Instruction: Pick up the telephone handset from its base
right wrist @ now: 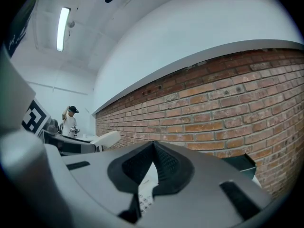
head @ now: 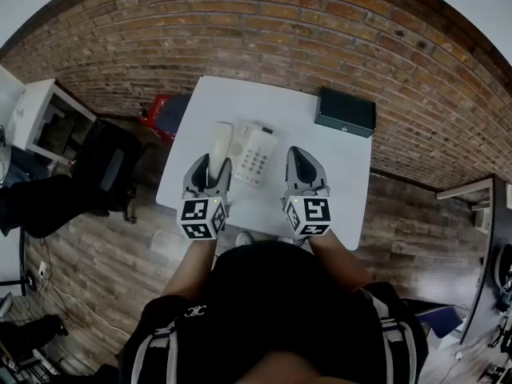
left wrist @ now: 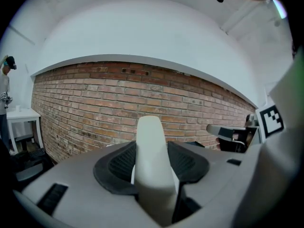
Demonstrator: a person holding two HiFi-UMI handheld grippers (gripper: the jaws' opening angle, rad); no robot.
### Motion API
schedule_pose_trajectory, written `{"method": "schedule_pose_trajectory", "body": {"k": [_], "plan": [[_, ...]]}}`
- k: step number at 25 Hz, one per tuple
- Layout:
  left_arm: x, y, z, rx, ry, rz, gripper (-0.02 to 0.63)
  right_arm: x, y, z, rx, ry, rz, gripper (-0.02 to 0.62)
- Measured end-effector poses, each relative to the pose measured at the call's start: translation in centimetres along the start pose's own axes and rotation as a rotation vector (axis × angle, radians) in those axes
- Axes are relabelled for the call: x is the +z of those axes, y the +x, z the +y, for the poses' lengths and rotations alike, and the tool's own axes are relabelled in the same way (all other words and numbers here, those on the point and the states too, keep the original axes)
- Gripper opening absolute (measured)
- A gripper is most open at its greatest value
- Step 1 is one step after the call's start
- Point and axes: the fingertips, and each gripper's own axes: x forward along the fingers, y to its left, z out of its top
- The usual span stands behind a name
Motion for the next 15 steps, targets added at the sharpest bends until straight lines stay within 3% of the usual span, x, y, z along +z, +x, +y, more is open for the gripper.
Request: {"method": "schedule_pose_trajectory", "body": {"k": [15], "plan": [[-0.09,0.24,0.64,-0.014,0.004,-0.002,0.207,-0.06,0.12,0.70,0.006,0.000,-0.008,-0.002]]}}
